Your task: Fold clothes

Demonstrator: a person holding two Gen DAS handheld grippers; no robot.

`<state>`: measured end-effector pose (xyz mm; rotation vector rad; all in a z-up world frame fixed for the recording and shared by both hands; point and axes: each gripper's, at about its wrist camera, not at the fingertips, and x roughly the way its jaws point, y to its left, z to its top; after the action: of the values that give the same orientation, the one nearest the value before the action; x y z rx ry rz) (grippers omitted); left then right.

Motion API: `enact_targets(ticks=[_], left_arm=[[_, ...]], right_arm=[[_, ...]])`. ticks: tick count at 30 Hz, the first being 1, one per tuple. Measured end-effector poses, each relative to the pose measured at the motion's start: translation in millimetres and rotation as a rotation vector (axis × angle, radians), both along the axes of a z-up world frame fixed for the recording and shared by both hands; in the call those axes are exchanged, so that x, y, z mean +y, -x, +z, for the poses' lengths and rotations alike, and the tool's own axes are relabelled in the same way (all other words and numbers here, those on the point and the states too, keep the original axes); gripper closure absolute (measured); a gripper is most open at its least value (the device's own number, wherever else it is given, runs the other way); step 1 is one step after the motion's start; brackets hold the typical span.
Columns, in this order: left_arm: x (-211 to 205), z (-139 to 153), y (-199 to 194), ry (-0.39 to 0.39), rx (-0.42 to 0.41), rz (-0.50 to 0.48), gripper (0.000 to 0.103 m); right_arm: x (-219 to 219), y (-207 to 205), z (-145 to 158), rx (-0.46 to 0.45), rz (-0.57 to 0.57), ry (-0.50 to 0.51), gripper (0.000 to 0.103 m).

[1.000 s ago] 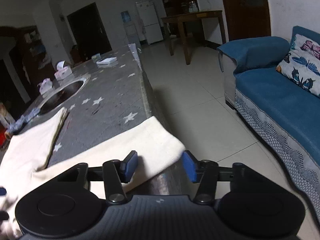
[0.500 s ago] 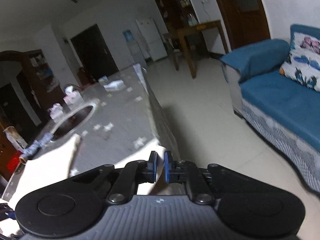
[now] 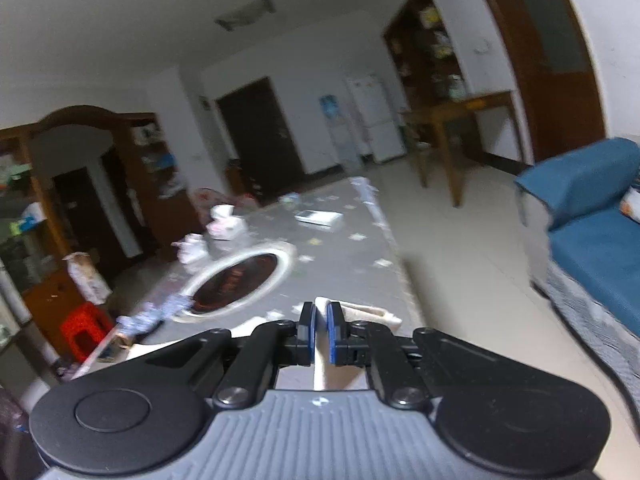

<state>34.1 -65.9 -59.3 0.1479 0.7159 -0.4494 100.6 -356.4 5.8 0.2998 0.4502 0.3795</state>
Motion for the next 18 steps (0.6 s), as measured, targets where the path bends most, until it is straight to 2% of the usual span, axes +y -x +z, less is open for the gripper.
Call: enact_targets(ticks=[7,10,18], left_arm=[[35.9,10.0,13.7,0.022,-0.042,0.094,0.031],[57.9,12.5,23.3,0.022,-0.052,0.155,0.031],[105.6,7.3,50.5,0.038,-0.035,0.288,0.03]], right_arm=[[73.6,1.8,40.9,-0.081,0.211,-0.014,0.098],[112.6,4.4,45.9,-0.092,0.31,-0.016,0.098],[209.3,8.1,23.3,-0.009,0.545,0.008,0.098]])
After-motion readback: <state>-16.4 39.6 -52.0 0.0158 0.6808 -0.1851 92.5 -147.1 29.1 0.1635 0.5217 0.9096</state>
